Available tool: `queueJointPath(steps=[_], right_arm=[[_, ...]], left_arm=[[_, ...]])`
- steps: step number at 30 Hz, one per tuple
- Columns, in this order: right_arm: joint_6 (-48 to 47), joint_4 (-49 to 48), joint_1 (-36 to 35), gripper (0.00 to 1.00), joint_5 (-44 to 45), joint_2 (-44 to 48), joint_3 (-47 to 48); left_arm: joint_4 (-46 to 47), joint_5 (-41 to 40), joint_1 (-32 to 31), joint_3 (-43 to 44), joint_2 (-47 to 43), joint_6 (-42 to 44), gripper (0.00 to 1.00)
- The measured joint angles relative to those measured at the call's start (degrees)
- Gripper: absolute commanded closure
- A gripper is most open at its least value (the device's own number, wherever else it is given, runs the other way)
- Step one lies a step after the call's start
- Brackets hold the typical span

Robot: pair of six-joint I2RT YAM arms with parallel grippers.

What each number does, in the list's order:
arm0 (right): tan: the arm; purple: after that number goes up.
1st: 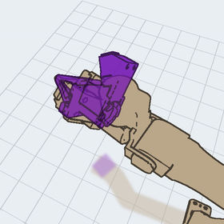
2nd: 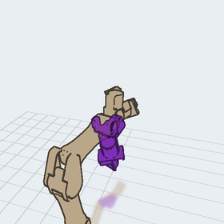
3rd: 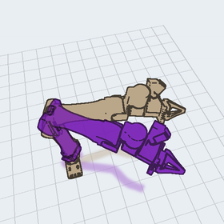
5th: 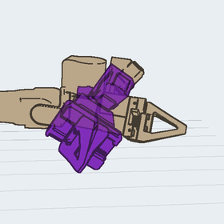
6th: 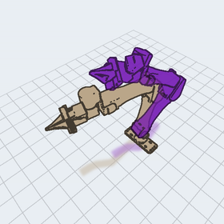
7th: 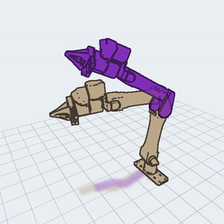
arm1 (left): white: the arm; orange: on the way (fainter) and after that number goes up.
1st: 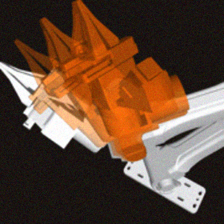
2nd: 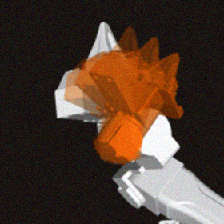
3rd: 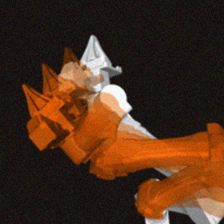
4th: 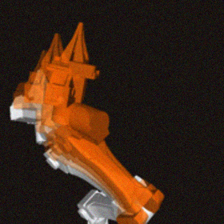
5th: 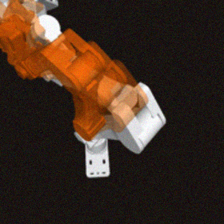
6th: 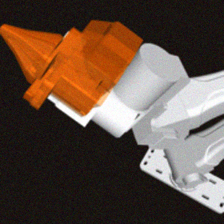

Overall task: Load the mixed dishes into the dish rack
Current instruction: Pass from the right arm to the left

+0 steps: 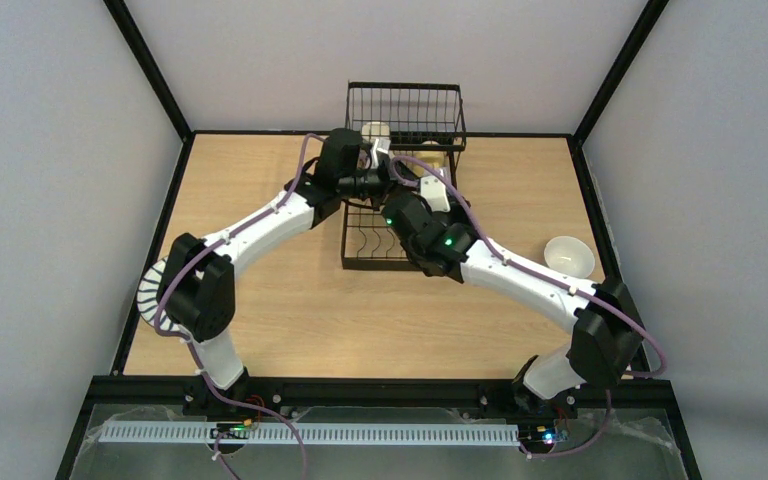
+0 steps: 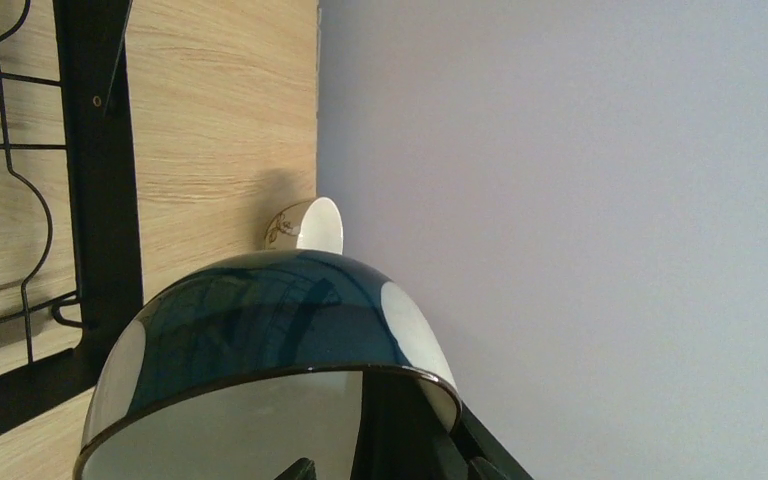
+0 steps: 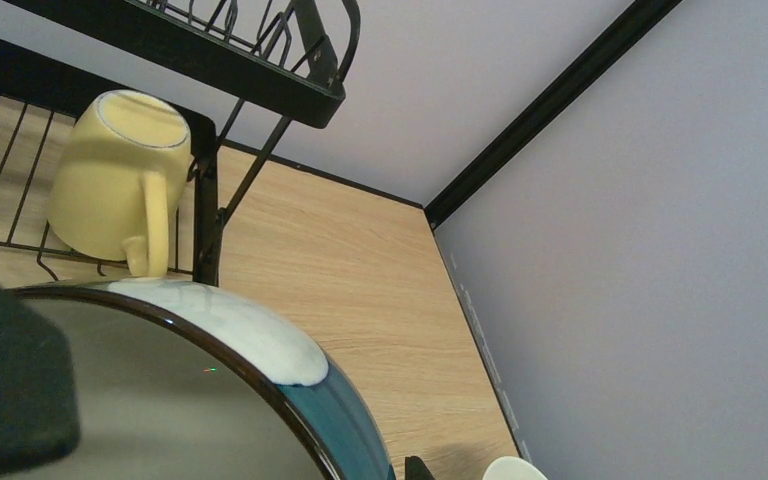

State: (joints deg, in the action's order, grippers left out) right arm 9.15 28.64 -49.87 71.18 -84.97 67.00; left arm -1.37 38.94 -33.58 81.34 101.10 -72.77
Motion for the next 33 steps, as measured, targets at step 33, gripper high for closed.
queueJointPath(steps=[33], right_arm=[[34.5,37.6,-6.3,1.0,13.3,-19.7,12.0]], left_arm=[[-2.3,1.8,-1.6,3.1,8.2,-1.4,0.18]])
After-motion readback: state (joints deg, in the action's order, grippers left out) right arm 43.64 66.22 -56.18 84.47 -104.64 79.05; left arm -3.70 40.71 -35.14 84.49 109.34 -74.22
